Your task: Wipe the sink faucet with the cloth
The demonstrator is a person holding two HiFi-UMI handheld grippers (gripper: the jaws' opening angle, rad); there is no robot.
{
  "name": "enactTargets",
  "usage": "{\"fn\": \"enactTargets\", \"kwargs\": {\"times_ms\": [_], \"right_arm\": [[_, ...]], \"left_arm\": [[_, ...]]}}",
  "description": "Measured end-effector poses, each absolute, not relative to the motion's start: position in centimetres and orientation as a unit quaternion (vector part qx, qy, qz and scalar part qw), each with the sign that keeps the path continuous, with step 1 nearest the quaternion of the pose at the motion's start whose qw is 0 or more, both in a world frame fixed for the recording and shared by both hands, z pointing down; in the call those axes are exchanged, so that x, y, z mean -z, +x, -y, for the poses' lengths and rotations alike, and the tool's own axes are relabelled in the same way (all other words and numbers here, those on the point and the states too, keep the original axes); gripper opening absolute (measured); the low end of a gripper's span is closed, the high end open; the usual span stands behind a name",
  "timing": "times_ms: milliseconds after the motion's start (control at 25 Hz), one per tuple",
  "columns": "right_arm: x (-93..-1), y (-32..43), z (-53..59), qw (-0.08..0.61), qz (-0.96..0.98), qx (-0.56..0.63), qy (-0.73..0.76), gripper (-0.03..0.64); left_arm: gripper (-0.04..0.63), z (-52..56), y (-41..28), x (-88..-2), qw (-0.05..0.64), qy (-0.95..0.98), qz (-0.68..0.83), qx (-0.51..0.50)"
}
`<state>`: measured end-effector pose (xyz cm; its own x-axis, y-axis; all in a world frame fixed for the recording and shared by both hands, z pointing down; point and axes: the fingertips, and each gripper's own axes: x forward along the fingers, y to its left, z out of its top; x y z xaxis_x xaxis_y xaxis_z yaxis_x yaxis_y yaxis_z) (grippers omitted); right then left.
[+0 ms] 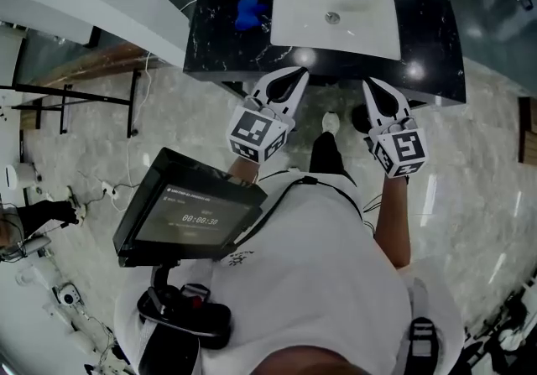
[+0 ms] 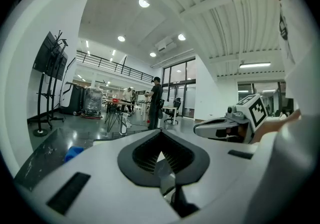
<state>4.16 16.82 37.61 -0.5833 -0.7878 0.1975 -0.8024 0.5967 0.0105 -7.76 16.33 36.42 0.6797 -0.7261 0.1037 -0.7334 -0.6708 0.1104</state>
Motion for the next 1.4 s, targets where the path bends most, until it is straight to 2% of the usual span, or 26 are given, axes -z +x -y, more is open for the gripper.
{"fn": "enactTargets", "kwargs": {"times_ms": [400, 1400], "right_arm": [[-35.0, 2.8, -24.7, 0.089, 0.885, -0.025, 0.456, 0.003], [-34.4, 8.1, -29.2, 0.078, 0.902, -0.028, 0.423, 0.003]], "left_arm": [[0.002, -22.9, -9.5, -35.6, 0.077, 0.917, 0.390, -0.018], [0.002, -28.0, -4.6, -32.9, 0.056, 0.903, 0.426, -0.017]]}}
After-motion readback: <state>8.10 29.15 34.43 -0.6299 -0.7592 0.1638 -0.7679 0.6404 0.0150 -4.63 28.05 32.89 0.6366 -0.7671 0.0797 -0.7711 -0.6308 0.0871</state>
